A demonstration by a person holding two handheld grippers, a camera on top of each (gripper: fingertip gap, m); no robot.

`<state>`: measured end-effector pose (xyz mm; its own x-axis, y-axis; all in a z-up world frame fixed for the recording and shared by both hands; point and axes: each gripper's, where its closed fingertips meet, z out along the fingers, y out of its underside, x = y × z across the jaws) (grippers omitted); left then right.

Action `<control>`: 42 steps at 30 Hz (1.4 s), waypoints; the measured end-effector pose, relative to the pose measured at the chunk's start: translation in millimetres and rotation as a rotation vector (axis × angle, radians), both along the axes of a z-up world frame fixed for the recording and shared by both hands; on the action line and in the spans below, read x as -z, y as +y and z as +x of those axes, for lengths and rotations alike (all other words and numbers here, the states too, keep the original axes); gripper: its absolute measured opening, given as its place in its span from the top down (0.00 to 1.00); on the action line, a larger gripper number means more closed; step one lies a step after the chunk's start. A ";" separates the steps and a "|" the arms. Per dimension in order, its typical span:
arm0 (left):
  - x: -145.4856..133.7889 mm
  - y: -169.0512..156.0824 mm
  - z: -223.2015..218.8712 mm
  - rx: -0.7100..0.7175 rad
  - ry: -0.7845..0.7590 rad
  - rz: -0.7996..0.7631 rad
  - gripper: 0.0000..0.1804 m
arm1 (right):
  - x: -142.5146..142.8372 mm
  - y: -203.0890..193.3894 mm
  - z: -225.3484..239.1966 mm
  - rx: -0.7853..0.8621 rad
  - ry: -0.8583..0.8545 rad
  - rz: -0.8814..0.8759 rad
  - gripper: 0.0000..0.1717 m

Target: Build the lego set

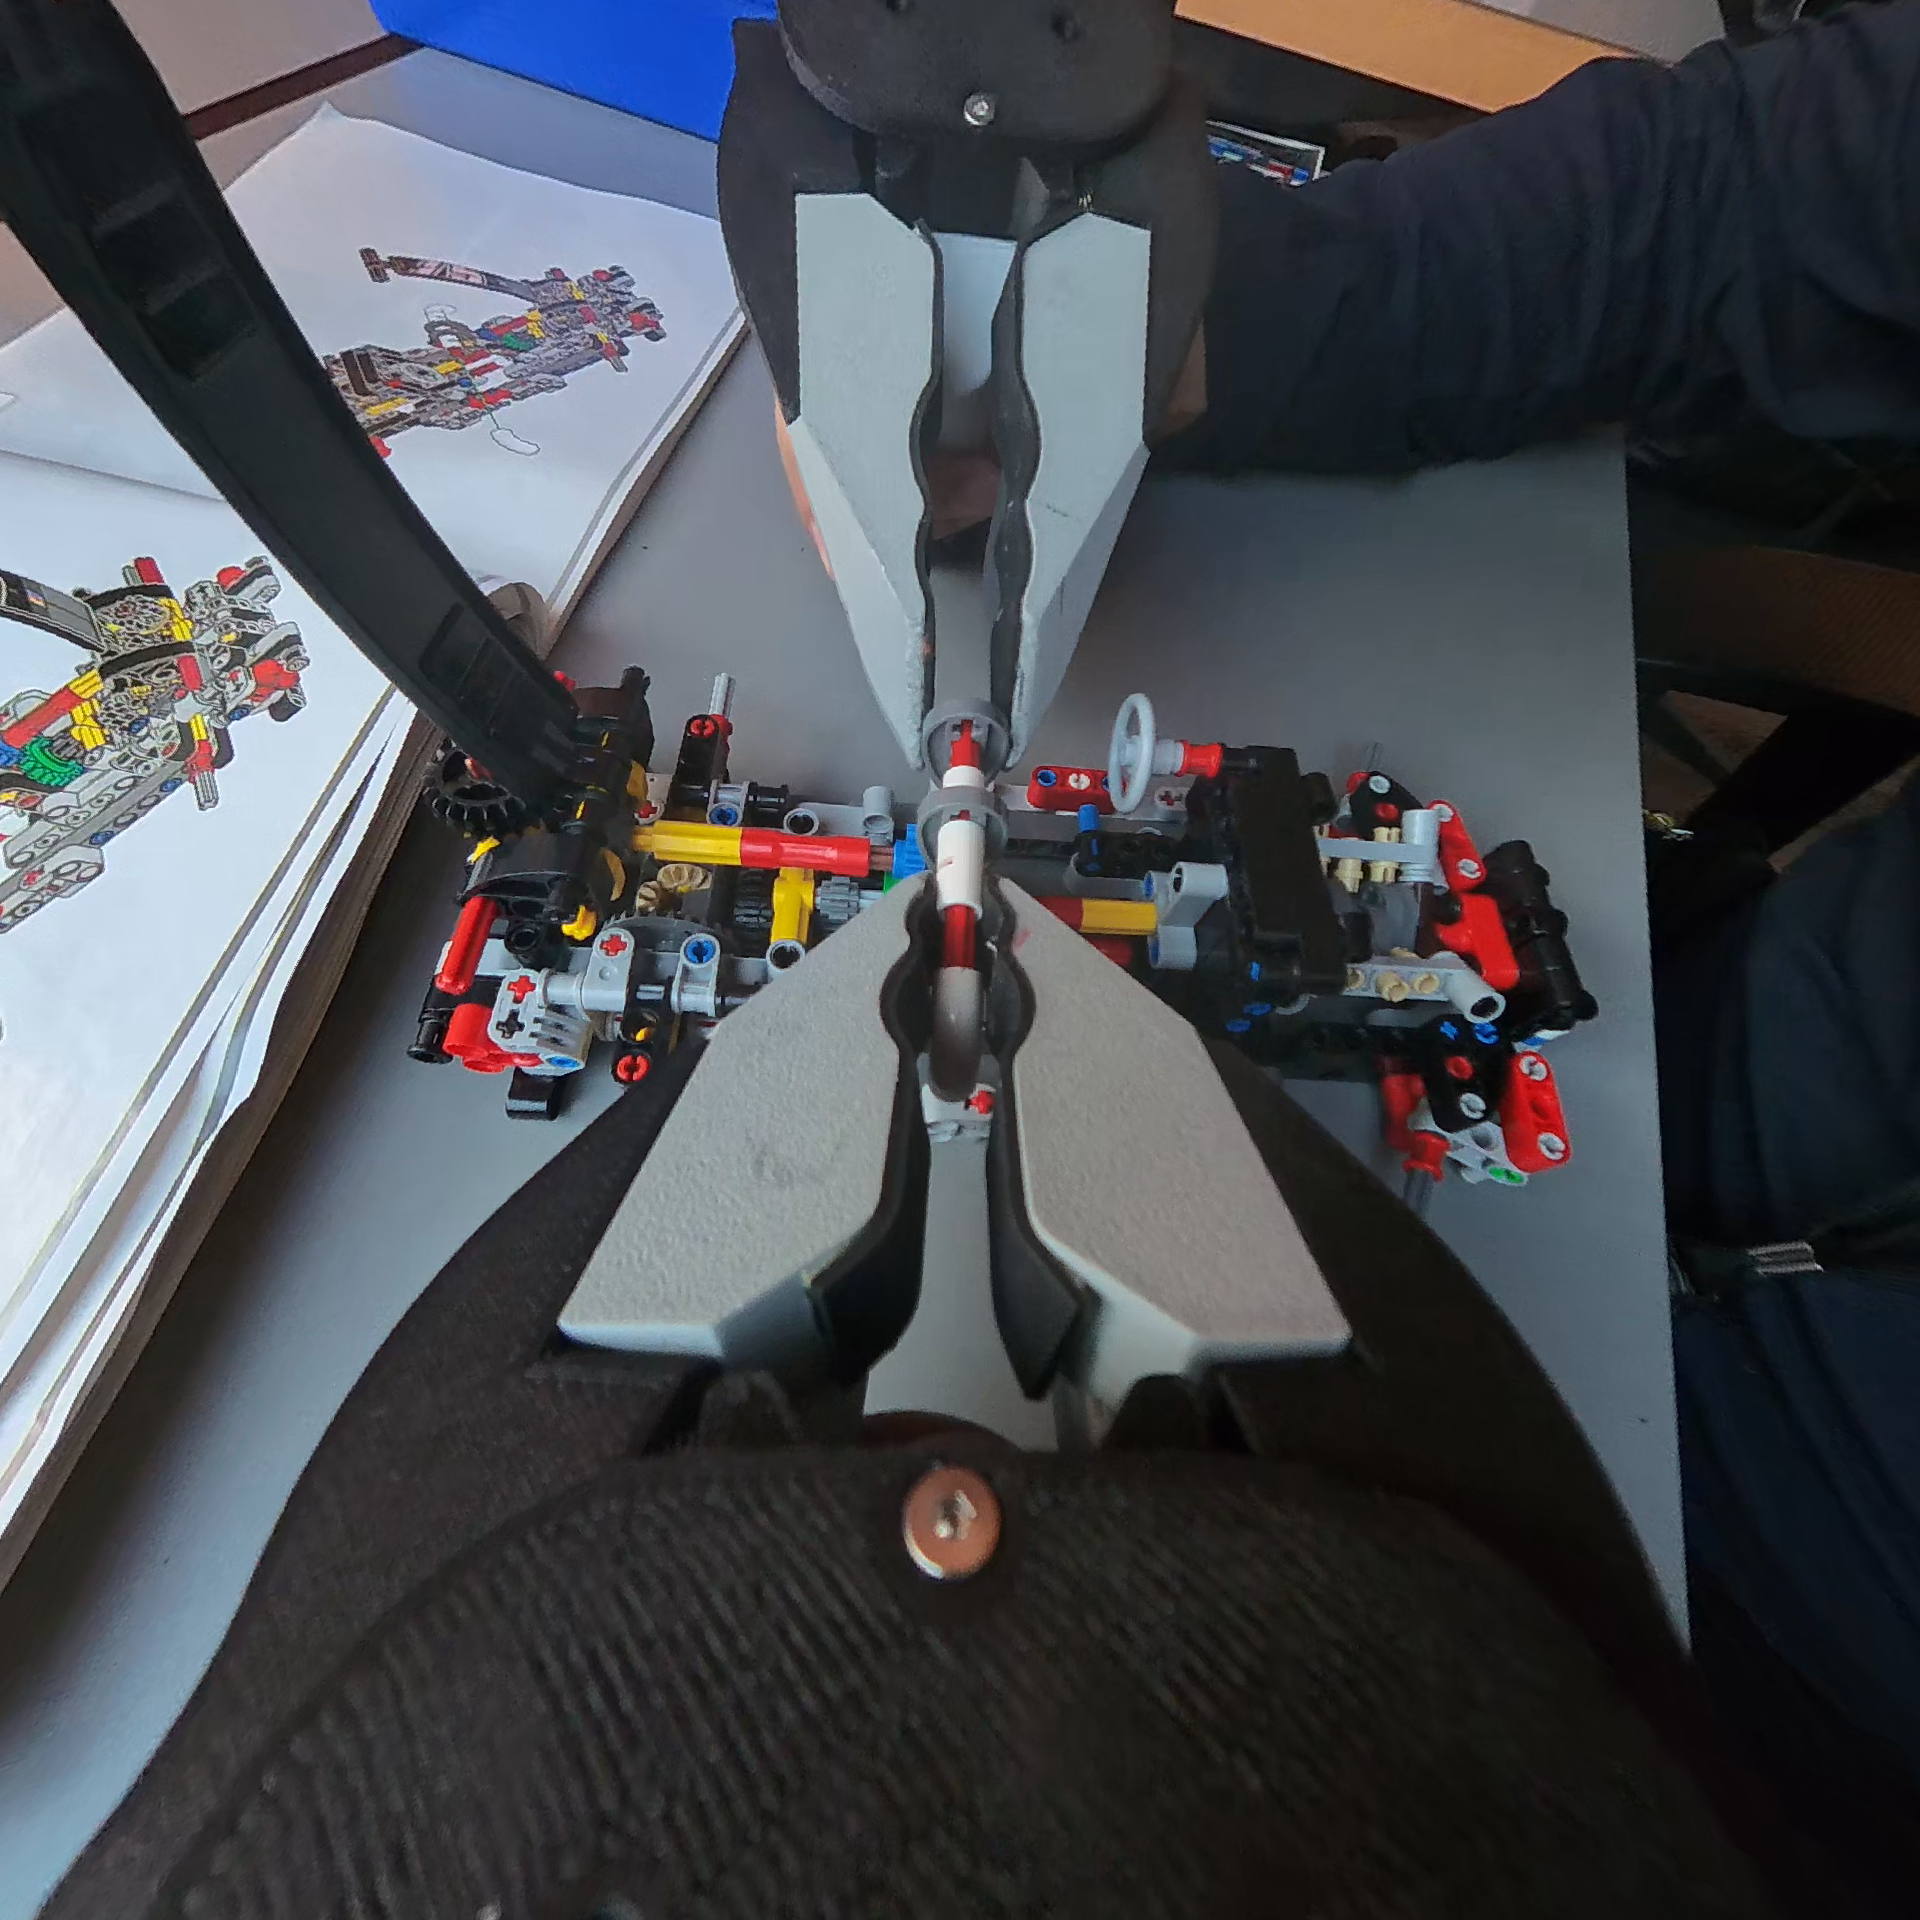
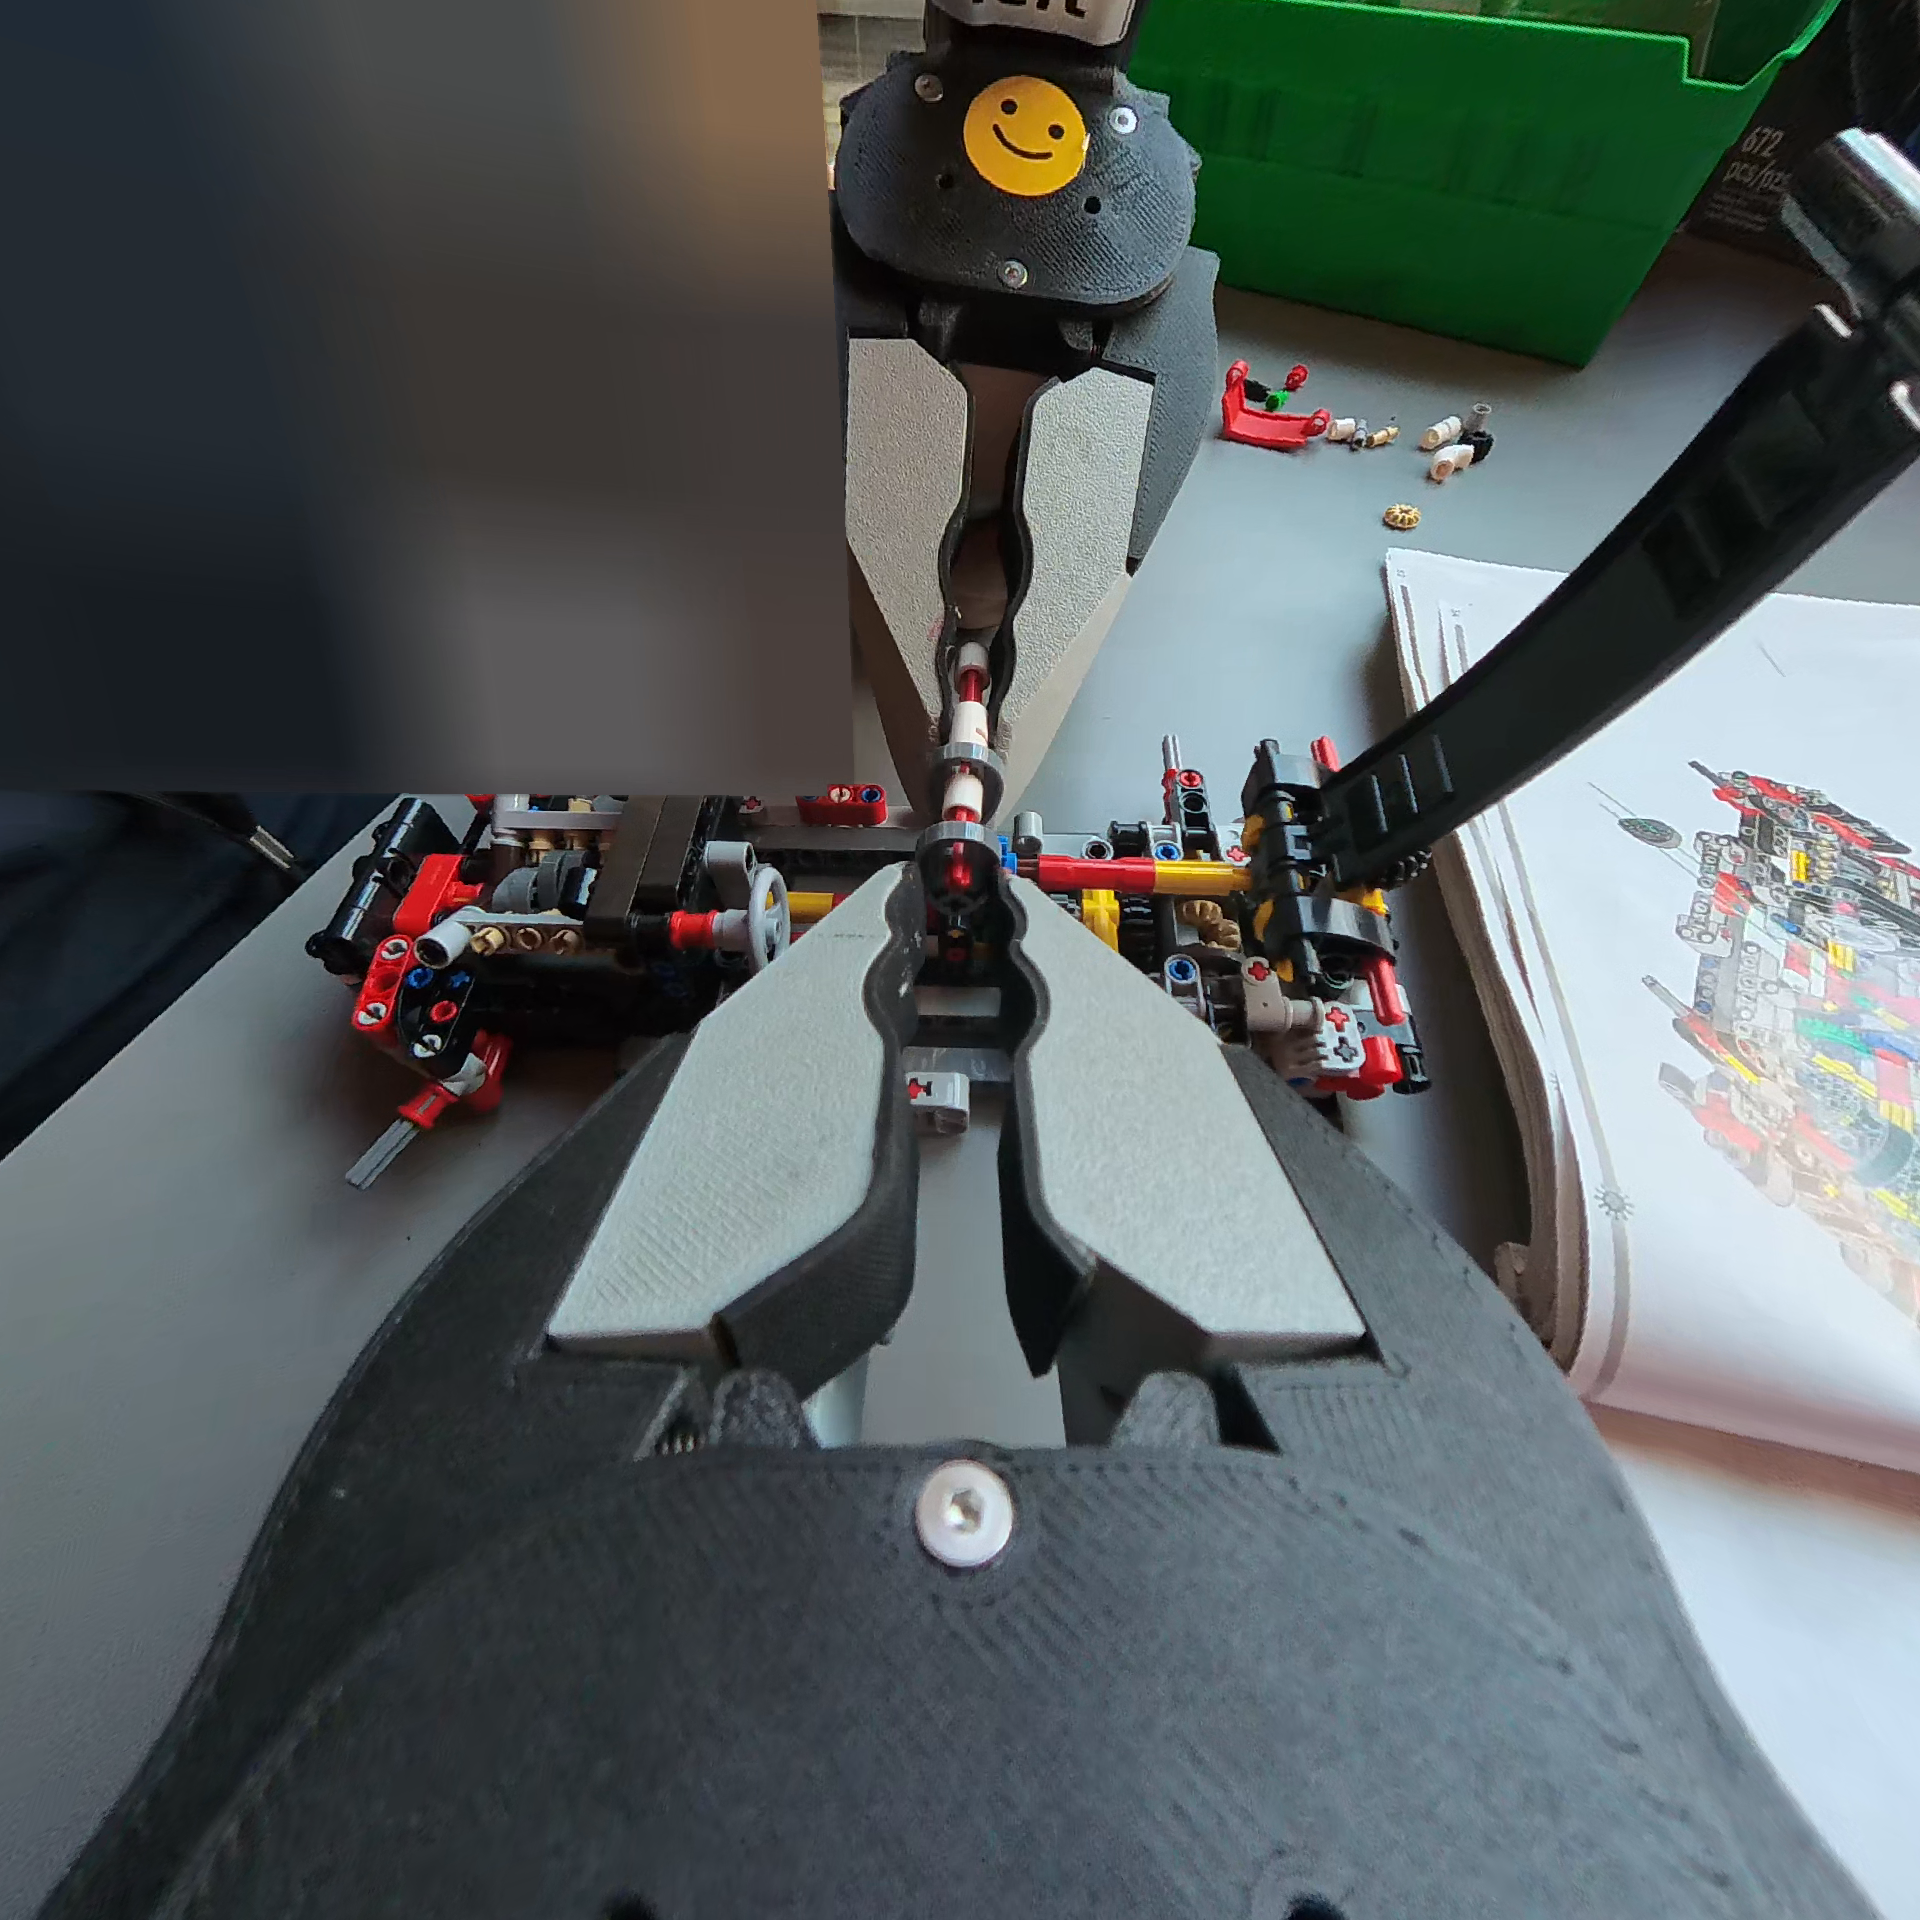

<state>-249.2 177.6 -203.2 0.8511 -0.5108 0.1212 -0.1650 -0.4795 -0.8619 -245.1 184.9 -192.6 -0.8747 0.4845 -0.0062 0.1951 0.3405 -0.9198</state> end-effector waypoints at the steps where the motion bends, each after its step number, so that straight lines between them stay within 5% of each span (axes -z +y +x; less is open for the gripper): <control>1: 0.0 -0.1 -0.2 0.000 -0.003 -0.001 0.99 | 0.0 -0.2 -0.2 -0.001 -0.001 -0.001 0.94; 9: -0.3 -3.1 -4.1 -0.006 0.077 0.013 0.98 | -1.4 -0.7 -2.1 -0.006 -0.028 -0.034 0.95; 13: -3.4 -8.3 -14.3 -0.091 0.142 -0.007 0.81 | -1.9 -0.1 -2.0 -0.008 -0.040 -0.045 0.94; 20: -39.0 -43.1 2.1 -0.425 -0.139 0.023 0.72 | -5.1 1.5 -1.6 -0.007 -0.038 -0.069 0.94; 24: -40.1 -49.2 21.8 -0.459 -0.152 0.108 0.75 | -4.4 1.1 -1.4 0.005 -0.016 -0.052 0.95; 28: -35.3 -35.5 42.5 -0.382 -0.374 0.054 0.71 | 0.7 -0.1 -2.4 0.027 -0.019 -0.014 0.95; 32: -20.3 -20.6 23.2 -0.539 -0.289 0.043 0.64 | 1.7 -1.0 -2.6 0.041 0.009 0.010 0.95; 42: -9.3 -1.3 28.0 -0.605 -0.191 0.017 0.58 | 4.3 -7.5 -5.3 0.090 0.018 0.039 0.97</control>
